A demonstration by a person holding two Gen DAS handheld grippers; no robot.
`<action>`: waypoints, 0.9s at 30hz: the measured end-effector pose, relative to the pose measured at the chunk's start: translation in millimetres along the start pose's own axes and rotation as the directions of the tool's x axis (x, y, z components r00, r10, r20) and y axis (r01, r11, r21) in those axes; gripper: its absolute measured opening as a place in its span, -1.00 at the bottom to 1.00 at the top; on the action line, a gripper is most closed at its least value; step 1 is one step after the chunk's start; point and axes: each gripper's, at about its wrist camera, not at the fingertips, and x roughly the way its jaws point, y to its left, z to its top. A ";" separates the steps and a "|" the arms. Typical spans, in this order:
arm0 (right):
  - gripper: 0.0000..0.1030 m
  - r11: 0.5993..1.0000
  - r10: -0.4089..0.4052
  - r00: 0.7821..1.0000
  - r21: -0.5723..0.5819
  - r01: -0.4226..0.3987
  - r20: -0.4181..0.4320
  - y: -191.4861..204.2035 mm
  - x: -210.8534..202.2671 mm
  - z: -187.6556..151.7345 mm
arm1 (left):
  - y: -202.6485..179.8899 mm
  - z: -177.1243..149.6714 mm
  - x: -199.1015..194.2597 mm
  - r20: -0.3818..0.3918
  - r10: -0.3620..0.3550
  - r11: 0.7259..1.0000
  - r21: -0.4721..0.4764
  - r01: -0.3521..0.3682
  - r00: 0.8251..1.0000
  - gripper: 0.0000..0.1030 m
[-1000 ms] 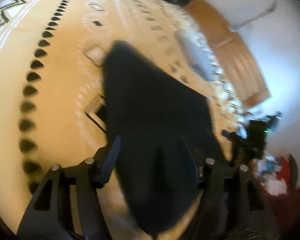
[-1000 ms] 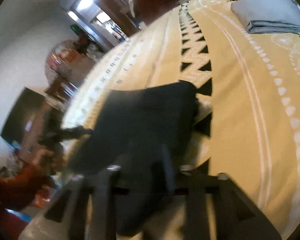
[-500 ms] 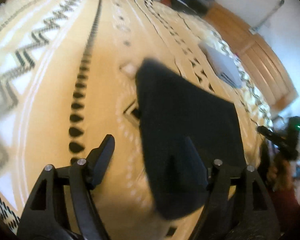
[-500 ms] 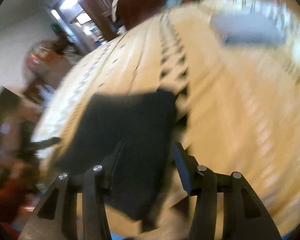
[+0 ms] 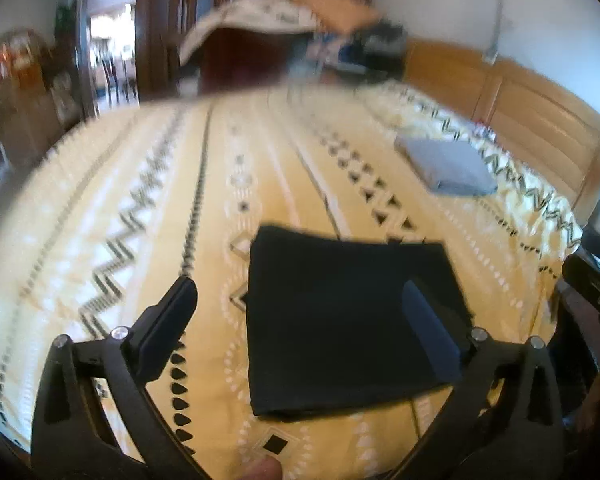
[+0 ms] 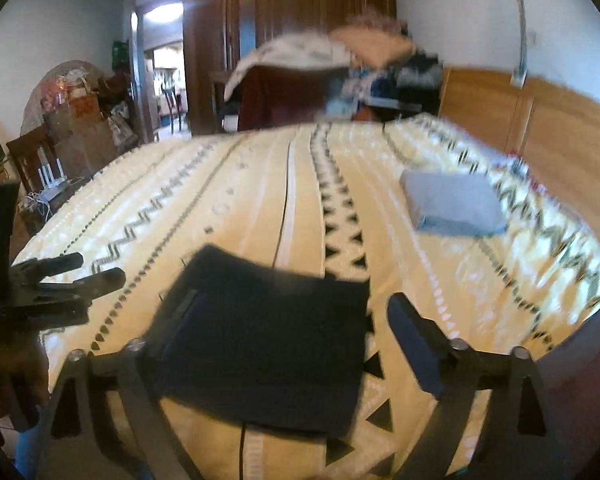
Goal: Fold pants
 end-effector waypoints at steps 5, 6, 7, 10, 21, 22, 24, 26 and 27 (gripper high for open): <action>1.00 1.000 -0.010 0.990 -0.018 0.013 0.142 20.2 -70.7 23.6 | -14.2 15.8 -57.0 0.152 0.033 0.999 0.025 -0.037 0.988 1.00; 1.00 1.000 -0.013 0.987 -0.019 0.016 0.161 24.0 -82.6 28.1 | -16.2 18.6 -66.1 0.166 0.042 0.999 0.027 -0.047 0.985 1.00; 1.00 1.000 -0.017 0.984 -0.016 0.020 0.179 27.2 -93.6 31.7 | -19.3 20.6 -72.6 0.178 0.058 0.998 0.026 -0.064 0.982 1.00; 1.00 0.998 -0.049 0.976 -0.029 0.056 0.212 38.8 -123.2 41.0 | -18.2 24.3 -94.7 0.233 0.113 0.993 -0.005 -0.116 0.966 1.00; 1.00 0.993 -0.068 0.959 -0.073 0.091 0.274 77.7 -186.9 45.6 | -5.8 20.1 -138.0 0.299 0.173 0.985 -0.080 -0.156 0.939 1.00; 1.00 0.993 -0.073 0.960 -0.071 0.095 0.270 77.6 -187.6 44.8 | -6.2 19.0 -141.7 0.302 0.179 0.984 -0.080 -0.162 0.937 1.00; 1.00 0.994 -0.067 0.964 -0.070 0.088 0.257 80.6 -190.4 42.3 | -4.3 16.6 -145.2 0.302 0.194 0.981 -0.088 -0.175 0.933 1.00; 1.00 0.994 -0.067 0.967 -0.072 0.087 0.248 81.8 -190.5 38.7 | -3.9 14.3 -148.0 0.299 0.208 0.978 -0.097 -0.187 0.931 1.00; 1.00 0.993 -0.068 0.968 -0.074 0.088 0.242 83.6 -191.1 36.4 | -3.2 13.0 -148.8 0.295 0.219 0.975 -0.104 -0.196 0.930 1.00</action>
